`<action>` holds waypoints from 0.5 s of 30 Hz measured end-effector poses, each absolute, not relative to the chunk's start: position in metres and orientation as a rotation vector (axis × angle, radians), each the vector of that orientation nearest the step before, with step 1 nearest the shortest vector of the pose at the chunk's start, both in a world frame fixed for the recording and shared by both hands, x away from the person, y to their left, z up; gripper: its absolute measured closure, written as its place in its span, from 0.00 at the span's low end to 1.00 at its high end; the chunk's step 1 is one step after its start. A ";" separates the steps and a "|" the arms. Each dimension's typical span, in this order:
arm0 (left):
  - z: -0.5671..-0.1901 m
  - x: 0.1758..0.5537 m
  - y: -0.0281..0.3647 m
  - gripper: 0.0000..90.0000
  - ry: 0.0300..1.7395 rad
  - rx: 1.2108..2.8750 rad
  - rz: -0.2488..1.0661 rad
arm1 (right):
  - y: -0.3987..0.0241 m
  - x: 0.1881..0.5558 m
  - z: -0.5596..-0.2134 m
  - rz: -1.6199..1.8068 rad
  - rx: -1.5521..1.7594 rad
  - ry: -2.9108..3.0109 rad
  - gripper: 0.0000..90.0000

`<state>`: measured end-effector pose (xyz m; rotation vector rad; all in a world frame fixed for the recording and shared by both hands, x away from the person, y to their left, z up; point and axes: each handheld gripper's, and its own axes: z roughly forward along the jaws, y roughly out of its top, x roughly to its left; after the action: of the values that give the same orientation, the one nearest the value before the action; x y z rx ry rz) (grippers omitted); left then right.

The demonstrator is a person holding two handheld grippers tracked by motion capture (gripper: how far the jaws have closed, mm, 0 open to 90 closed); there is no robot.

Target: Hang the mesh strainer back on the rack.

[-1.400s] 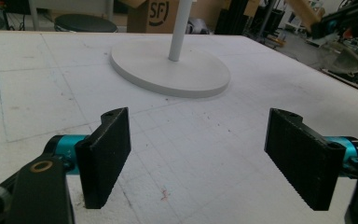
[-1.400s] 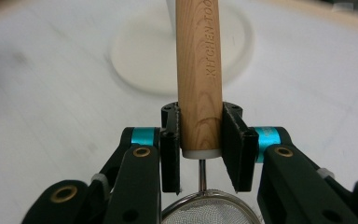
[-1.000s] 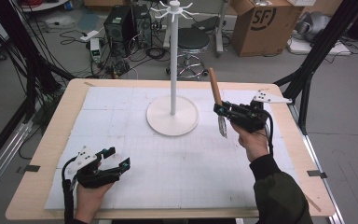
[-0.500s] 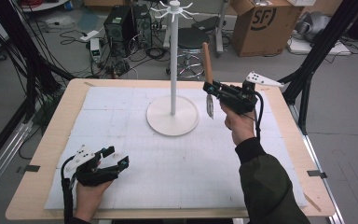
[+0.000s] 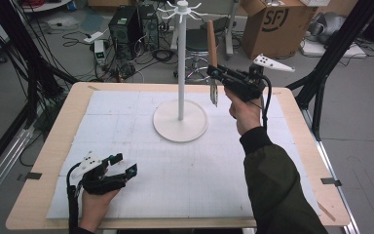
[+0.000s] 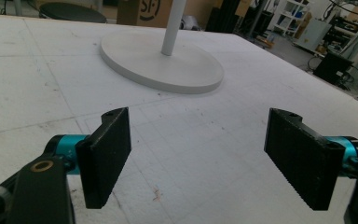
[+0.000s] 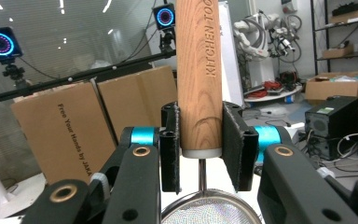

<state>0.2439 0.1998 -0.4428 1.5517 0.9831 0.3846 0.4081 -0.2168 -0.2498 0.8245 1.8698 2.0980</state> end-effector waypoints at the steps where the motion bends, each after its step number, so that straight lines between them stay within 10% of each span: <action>1: -0.443 0.244 0.200 0.26 0.983 1.549 0.384 | -0.217 0.410 -0.249 2.101 0.830 1.862 0.79; 15: -0.444 0.246 0.201 0.26 0.984 1.550 0.373 | -0.216 0.429 -0.237 2.084 0.856 1.851 0.79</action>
<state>0.2459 0.2008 -0.4436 1.5497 0.9836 0.3732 0.4293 -0.2155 -0.2374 0.8559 1.8512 2.0839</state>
